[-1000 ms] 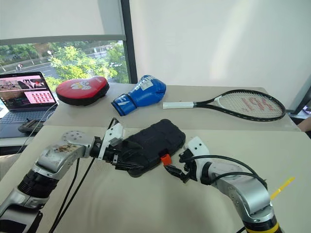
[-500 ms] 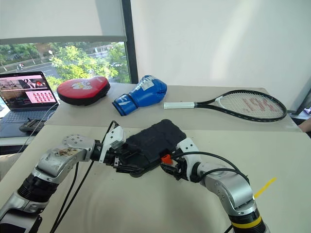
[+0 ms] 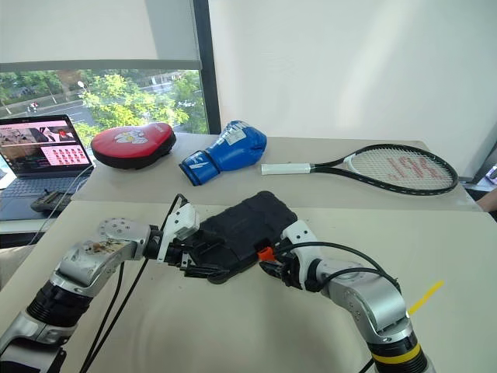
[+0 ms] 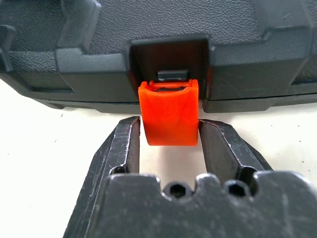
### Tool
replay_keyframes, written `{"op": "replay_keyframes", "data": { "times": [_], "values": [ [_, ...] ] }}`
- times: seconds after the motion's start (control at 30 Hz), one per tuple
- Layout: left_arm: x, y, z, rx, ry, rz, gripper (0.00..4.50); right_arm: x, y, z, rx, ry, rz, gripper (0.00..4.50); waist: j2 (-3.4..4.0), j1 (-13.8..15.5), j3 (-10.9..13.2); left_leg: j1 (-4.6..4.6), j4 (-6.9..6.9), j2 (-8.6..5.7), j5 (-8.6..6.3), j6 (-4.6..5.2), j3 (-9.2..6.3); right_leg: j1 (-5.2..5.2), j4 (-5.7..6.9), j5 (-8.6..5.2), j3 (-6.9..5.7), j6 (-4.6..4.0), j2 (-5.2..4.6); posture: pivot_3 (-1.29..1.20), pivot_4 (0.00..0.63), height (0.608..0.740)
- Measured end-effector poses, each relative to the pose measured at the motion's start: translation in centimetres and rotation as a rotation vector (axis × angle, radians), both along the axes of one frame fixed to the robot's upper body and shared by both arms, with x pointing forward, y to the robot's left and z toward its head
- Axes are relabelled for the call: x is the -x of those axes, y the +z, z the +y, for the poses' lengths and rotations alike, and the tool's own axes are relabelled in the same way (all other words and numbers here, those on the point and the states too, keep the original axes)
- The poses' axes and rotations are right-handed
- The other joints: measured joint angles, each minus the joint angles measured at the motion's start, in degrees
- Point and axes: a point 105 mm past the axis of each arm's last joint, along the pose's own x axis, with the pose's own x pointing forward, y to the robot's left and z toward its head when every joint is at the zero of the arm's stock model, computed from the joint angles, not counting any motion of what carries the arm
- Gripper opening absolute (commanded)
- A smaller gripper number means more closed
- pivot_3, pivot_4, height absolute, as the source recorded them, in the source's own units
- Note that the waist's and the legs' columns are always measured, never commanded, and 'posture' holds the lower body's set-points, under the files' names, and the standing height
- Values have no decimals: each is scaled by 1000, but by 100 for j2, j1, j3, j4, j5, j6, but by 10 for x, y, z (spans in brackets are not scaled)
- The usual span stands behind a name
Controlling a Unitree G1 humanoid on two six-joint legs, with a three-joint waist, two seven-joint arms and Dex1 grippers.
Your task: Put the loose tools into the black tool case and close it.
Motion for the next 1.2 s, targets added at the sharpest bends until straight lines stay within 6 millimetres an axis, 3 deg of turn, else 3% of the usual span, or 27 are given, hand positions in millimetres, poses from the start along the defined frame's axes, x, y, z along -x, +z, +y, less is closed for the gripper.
{"op": "replay_keyframes", "data": {
  "times": [0.03, 0.17, 1.0, 1.07, 1.2],
  "values": [
    [0, 0, 0, 0, -1, -1, 4500, 0, 0, 0, 0, 1, 0, 2196, 0, 0, 0, 0, 0, 0, 0, 0, 0, 0, 0, 0, 0, 0, 0, 0, 150, 740],
    [0, -1, 0, -2, -1, -3, 4500, 1, 1, 0, 1, 6, -6, 1198, 0, 0, 0, 1, 0, 0, 0, 0, 0, 0, 0, 0, 0, 0, 0, 0, 150, 740],
    [0, -3, 2, -15, -8, -28, 4500, -6, 7, 8, 30, 45, -73, 1167, 0, -4, 0, 5, 0, 0, 0, 0, 0, 1, 4, 0, 1, 0, 0, 0, 150, 740],
    [-1, -3, 3, -19, -3, -29, 4500, -9, 5, 10, 32, 54, -74, 2188, 0, -25, 0, 14, 0, 0, 0, -1, 2, 8, 4, 1, 4, -1, 1, 0, 150, 740],
    [0, -4, 3, -22, -3, -24, 4500, -10, 5, 12, 39, 93, -88, 3355, 0, -45, 0, 28, -2, 2, -17, 29, 1, 16, 10, 1, 5, -2, 1, 0, 150, 740]
  ]
}}
